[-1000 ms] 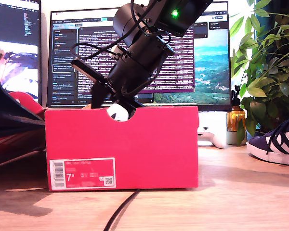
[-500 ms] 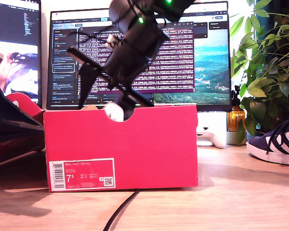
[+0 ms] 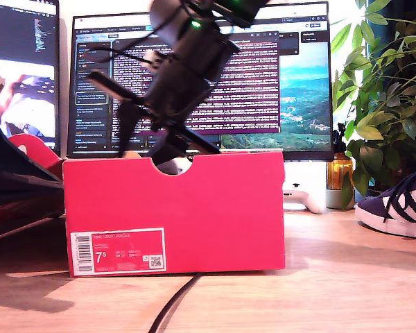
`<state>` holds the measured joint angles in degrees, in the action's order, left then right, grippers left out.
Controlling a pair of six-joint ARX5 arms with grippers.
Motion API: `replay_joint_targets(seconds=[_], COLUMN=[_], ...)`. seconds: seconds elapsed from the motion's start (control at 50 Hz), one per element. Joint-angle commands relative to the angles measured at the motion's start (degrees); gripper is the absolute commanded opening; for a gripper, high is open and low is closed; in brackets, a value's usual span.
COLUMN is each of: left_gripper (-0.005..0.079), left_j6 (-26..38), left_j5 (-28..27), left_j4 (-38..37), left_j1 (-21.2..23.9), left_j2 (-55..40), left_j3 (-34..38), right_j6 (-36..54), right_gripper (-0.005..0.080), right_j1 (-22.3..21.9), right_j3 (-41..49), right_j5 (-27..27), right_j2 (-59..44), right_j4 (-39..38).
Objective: Pack the blue shoes by picking the first shoe and placing it inside the red shoebox, left side, then picking and rotating the second shoe and placing it in the shoebox
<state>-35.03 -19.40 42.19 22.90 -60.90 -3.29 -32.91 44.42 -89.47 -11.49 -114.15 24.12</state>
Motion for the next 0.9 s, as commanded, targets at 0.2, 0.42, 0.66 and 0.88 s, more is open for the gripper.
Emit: replay_joint_targets(seconds=[0.2,0.42,0.66,0.88], left_gripper=[-0.0019,-0.0020,-0.0019,-0.0019], left_j6=[0.6,0.6,0.6,0.5], left_j5=[0.4,0.4,0.4,0.4], left_j4=[-2.0,-2.4,-2.4,-3.1], left_j1=[0.2,0.2,0.2,0.2], left_j2=[-0.3,-0.3,-0.3,-0.3], left_j3=[1.1,1.1,1.1,1.1], right_j6=[3.1,7.0,10.4,10.6], right_gripper=[0.0391,0.0391,0.0391,0.0391], right_j1=[-0.4,-1.5,-3.9,-7.7], right_j3=[-3.7,-9.9,-17.0,-21.1], right_j5=[0.1,0.1,-2.5,-1.8], right_j2=[0.4,0.4,0.4,0.6], right_j4=[5.3,15.8,29.1,40.4])
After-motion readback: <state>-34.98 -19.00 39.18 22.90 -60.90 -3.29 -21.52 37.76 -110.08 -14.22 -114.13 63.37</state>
